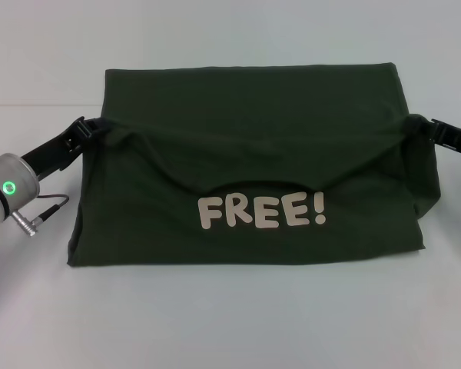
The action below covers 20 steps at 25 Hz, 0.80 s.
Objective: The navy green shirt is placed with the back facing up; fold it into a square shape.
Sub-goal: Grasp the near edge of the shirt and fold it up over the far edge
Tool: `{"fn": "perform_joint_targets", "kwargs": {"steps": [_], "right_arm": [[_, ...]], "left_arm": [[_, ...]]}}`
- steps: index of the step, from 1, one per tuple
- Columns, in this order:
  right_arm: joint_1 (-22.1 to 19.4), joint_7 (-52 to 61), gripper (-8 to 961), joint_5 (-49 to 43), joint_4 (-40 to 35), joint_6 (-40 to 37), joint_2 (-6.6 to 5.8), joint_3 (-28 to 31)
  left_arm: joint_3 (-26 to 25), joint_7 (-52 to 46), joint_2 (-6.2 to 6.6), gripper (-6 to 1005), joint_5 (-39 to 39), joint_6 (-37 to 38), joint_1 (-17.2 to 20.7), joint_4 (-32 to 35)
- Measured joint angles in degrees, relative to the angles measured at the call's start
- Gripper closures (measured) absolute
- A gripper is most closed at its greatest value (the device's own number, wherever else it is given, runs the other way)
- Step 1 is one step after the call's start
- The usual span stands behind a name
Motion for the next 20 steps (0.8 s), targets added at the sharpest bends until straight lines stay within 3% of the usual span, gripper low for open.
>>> {"fn": "perform_joint_targets", "kwargs": {"steps": [6,12,20], "right_arm": [[-0.3,-2.6,932,3.8,0.0,2.0,0.86,-0.1],[-0.4,-2.5,781,4.0,0.0,2.2,0.87,-0.5],[-0.8,-2.0,478,4.0,0.6,1.6,0.43,-0.5]], "left_arm": [[0.2,6.5,-1.39,975,-4.8,-1.9,0.0,-1.4],[-0.1,11.9,-1.74,945,-7.7,-2.9,-0.6,-4.0],[-0.1,12.9,-1.77,630,-10.8,-4.1,-0.1,-5.4]]}}
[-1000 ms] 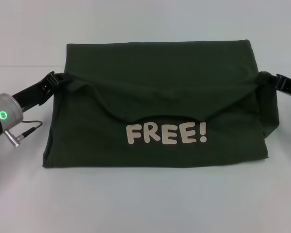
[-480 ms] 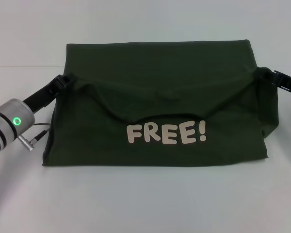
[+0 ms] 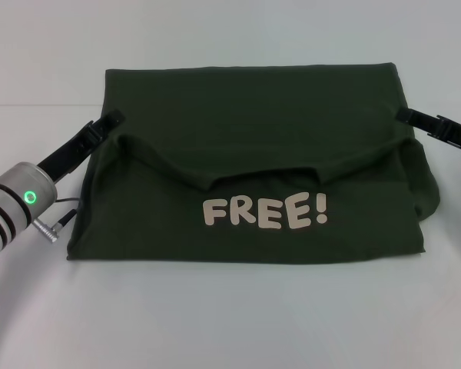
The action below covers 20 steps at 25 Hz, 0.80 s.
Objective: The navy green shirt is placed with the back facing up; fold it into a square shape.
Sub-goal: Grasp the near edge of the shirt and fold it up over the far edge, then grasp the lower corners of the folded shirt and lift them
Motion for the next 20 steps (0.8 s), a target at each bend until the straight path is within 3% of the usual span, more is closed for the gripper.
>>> {"fn": "perform_joint_targets", "kwargs": {"steps": [6,10,13,17,20], "right_arm": [[-1.9,0.2,288,0.8,-0.8,-5.6,-0.63,0.7],[-5.9,0.1,164,1.7,-1.1,-15.6,-2.34,0.7],[-9.8,-2.8,162,1.4,-1.1,-23.3,-3.09,0.3],[-15.6,-8.0,160,1.2,-0.7,-27.0,-3.12,0.1],[-18.7,-11.5,158,1.2,-0.1,-27.0,-2.7,0.1]], "left_arm": [[0.6,-2.2,0.67,384,0.2,3.2,1.2,0.0],[3.0,-6.0,3.24,387,0.5,12.7,4.5,0.0],[5.8,-7.4,5.22,389,0.5,19.5,7.9,0.4],[8.9,-8.9,6.98,392,0.6,24.4,11.7,0.7],[11.4,-9.1,7.45,368,0.6,24.9,13.7,1.7]]}}
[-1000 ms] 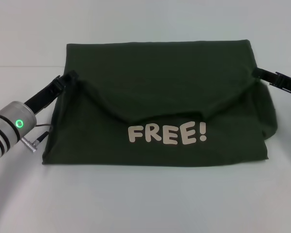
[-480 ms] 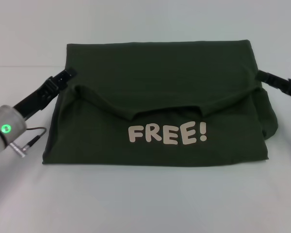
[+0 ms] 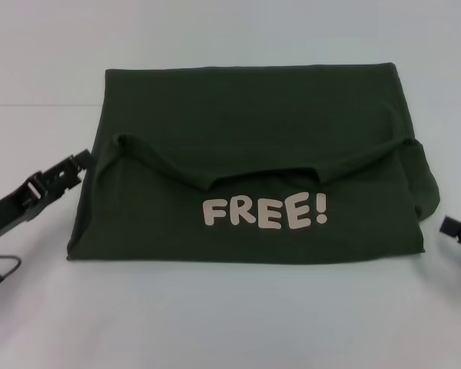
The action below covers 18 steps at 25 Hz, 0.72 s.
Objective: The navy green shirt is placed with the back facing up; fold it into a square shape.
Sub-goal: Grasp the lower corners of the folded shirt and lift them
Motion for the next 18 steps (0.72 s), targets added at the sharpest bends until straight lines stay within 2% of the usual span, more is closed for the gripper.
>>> {"fn": "perform_joint_targets", "kwargs": {"steps": [2,7,18], "right_arm": [[-1.1,-1.9,140,0.0,0.9,0.7,0.17,0.1],[0.0,-3.2,71,-1.3,3.0,4.2,0.43,0.0],[6.6,-3.3,50,-6.3,3.2,9.9,2.28,-0.2]], "left_arm": [[0.8,0.0,-0.21,352,0.0,0.0,1.1,1.2],[1.0,0.6,-0.81,157,0.1,-0.4,1.8,2.2],[2.0,1.1,-1.42,129,-0.2,-0.7,1.7,2.5]]}}
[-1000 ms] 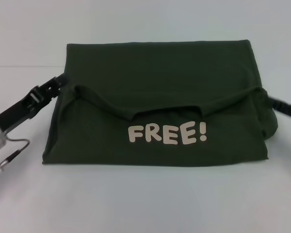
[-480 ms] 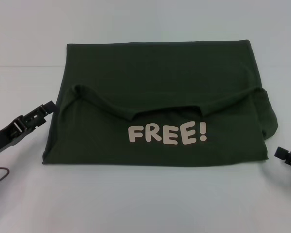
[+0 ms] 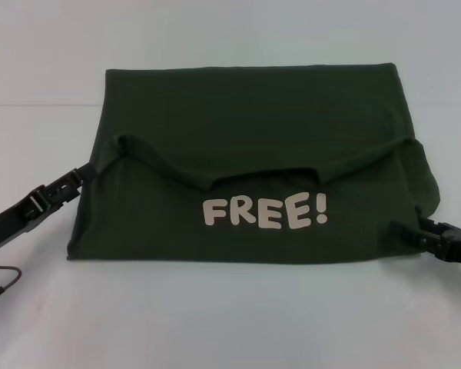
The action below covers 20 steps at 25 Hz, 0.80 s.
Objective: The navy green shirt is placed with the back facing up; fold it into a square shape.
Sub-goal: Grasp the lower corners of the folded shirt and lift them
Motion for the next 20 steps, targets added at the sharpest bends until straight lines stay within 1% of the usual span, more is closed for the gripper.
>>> {"fn": "perform_joint_targets", "kwargs": {"steps": [5,12,17,20], "right_arm": [[0.7,0.5,53,-0.4,0.0,1.7,0.11,-0.2],[0.9,0.8,57,-0.5,0.1,2.8,0.32,-3.2],[0.9,1.4,94,-0.5,0.6,3.3,0.43,-3.5],[0.9,2.2,117,-0.5,0.5,2.6,0.26,-3.7]], "left_arm": [[-0.3,0.0,-0.04,131,-0.2,0.4,0.3,0.0],[-0.3,-0.2,-0.07,134,-0.3,0.8,0.4,0.0],[-0.4,0.0,-0.07,134,-0.3,1.1,0.4,0.0],[-0.5,0.0,-0.09,135,-0.3,1.1,0.4,0.0]]}}
